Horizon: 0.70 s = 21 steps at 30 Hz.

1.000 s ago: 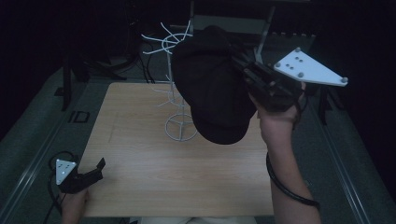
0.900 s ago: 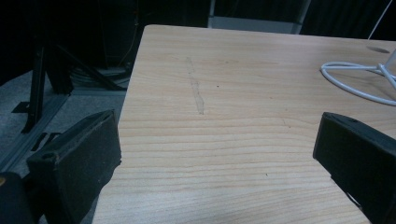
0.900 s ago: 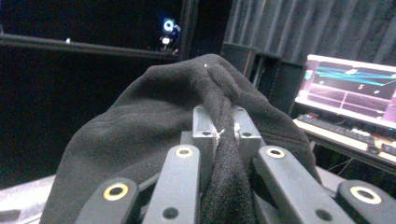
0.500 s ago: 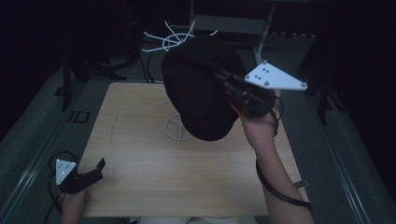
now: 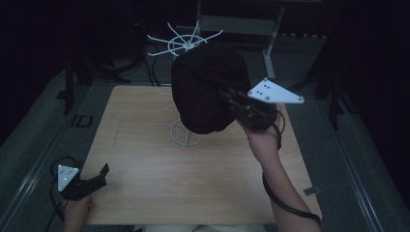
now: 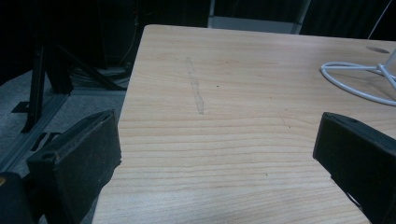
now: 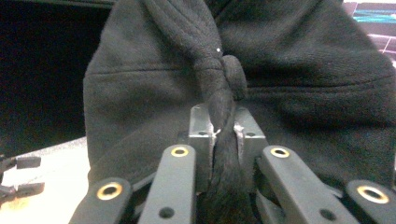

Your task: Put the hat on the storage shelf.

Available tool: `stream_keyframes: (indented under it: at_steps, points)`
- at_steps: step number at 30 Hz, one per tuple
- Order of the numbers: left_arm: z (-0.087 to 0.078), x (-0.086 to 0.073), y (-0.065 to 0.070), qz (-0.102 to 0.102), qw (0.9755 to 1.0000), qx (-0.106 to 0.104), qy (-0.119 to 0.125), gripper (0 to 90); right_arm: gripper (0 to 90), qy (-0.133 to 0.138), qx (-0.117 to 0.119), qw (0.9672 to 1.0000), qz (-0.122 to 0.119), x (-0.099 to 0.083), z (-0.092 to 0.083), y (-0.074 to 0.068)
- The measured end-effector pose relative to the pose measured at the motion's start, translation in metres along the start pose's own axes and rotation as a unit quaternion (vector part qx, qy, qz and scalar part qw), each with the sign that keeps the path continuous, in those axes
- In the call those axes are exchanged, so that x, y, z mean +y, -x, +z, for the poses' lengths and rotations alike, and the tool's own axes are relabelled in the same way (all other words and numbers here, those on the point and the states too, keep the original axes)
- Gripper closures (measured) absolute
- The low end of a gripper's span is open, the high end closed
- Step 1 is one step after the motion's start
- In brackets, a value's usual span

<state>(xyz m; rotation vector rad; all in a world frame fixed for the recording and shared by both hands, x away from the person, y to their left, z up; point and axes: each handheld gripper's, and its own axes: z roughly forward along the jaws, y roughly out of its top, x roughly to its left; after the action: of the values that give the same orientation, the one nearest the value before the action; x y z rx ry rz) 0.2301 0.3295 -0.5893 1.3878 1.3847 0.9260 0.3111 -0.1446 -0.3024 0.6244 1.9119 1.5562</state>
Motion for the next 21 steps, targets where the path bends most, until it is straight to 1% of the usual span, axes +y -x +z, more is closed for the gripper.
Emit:
stream_keyframes:
  at_steps: [2,4,7,10,13,17,19,21]
  points:
    - [0.0,0.0,0.0,-0.001,1.0,0.0,0.0,1.4,77.8,-0.008,-0.002,1.0,0.002,-0.004,0.003,0.001]
    - [0.0,0.0,0.0,0.003,1.0,0.003,0.0,1.5,81.9,-0.01,0.002,0.9999,0.011,-0.01,0.005,0.003]
    - [0.0,0.0,0.0,0.002,1.0,0.002,-0.001,1.4,81.8,-0.008,0.001,0.9999,0.007,-0.013,0.006,0.003]
    - [0.0,0.0,0.0,0.0,1.0,0.001,0.0,1.5,78.4,-0.01,0.004,0.9999,0.009,-0.015,0.007,0.004]
    - [0.0,0.0,0.0,0.0,1.0,0.0,0.0,1.4,75.7,-0.013,0.001,0.9999,0.007,-0.017,0.008,0.003]
    - [0.0,0.0,0.0,0.0,1.0,0.0,0.0,1.4,72.7,-0.014,-0.001,0.9998,0.015,-0.021,0.008,0.004]
    - [0.0,0.0,0.0,0.0,1.0,0.0,0.0,1.5,69.1,-0.015,0.005,0.9997,0.016,-0.022,0.009,0.004]
    - [0.0,0.0,0.0,0.0,1.0,0.0,0.0,1.4,61.9,-0.017,0.013,0.9996,0.021,-0.024,0.009,0.003]
